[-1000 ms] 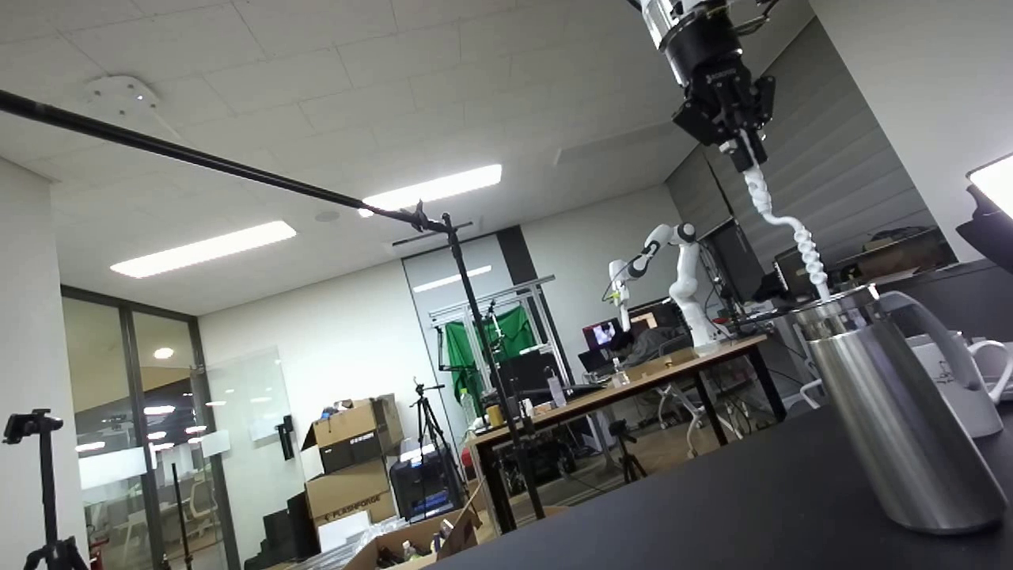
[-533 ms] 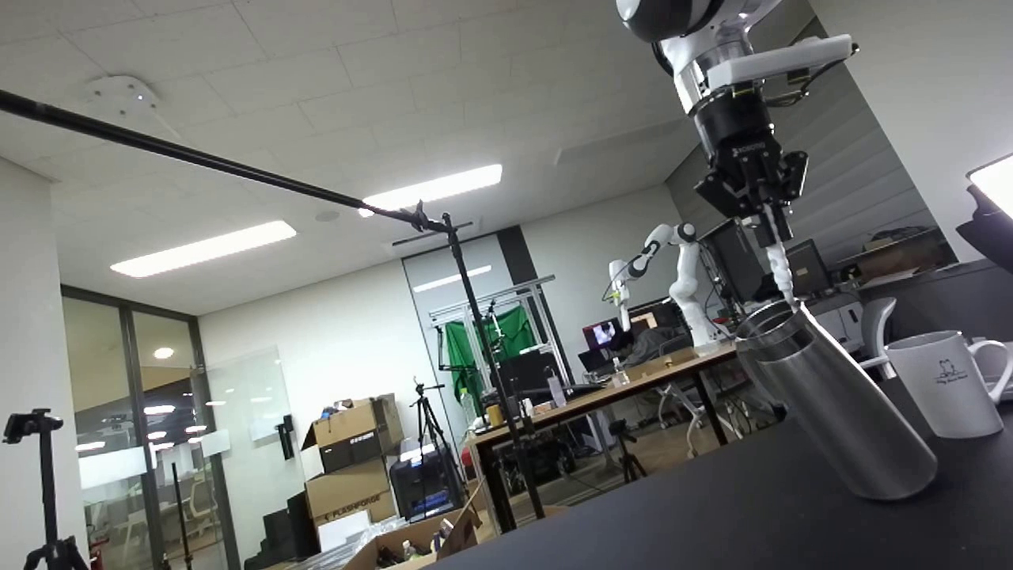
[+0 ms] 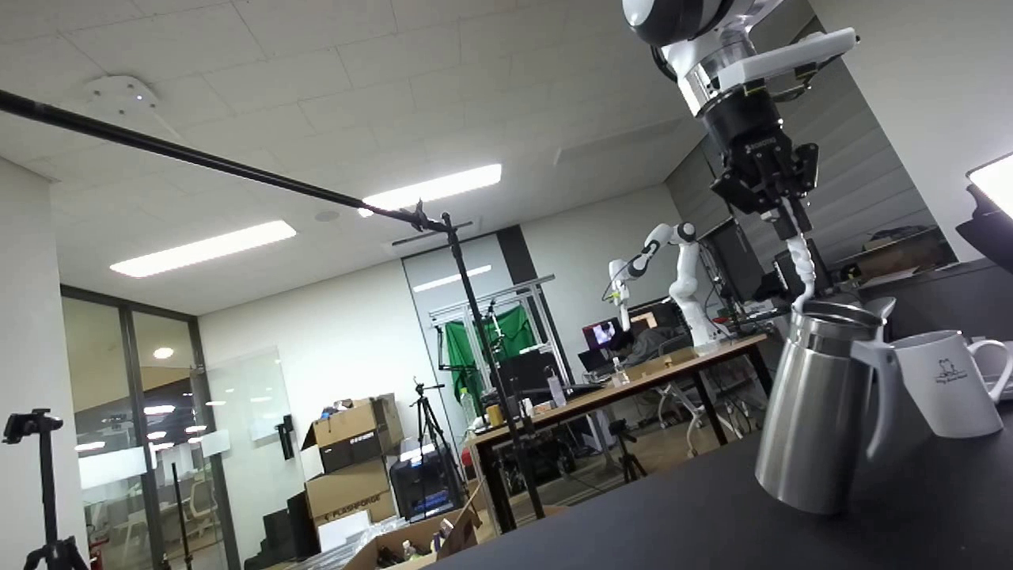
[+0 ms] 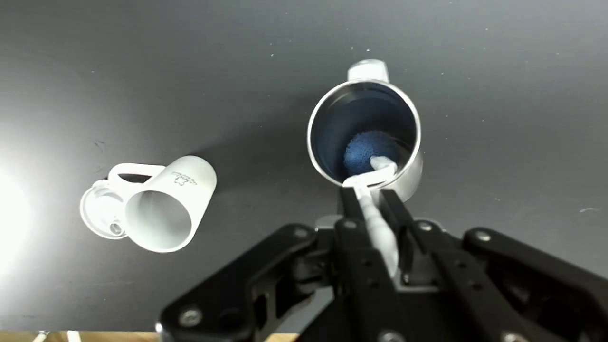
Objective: Stir in the silver cup using the white rod.
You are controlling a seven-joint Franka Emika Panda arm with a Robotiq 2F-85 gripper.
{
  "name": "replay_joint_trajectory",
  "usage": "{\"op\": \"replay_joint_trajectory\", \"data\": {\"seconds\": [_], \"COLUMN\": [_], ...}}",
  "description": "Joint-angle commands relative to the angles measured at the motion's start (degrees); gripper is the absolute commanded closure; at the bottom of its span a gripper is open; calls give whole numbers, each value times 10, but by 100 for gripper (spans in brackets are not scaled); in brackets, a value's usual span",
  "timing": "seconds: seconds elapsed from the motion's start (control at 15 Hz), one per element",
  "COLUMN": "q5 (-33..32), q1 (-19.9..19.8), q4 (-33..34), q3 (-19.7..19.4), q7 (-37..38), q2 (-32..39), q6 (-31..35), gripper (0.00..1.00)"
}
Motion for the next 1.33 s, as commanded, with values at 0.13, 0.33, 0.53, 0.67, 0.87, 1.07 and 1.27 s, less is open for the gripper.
{"op": "replay_joint_trajectory", "data": {"seconds": [0.13,0.33,0.53,0.67,0.87,1.07,1.27], "q5": [-30,-31,-38,-46,-57,-71,-73], "q1": [-5,-3,-3,-4,-5,-3,3], "q4": [17,16,18,18,18,37,60], "q3": [0,2,4,6,6,9,14], "q7": [27,27,32,39,48,54,56], "q2": [-11,-8,-5,-2,7,30,50], "q6": [-15,-9,-6,2,30,40,43], "gripper": [96,96,96,96,96,96,96]}}
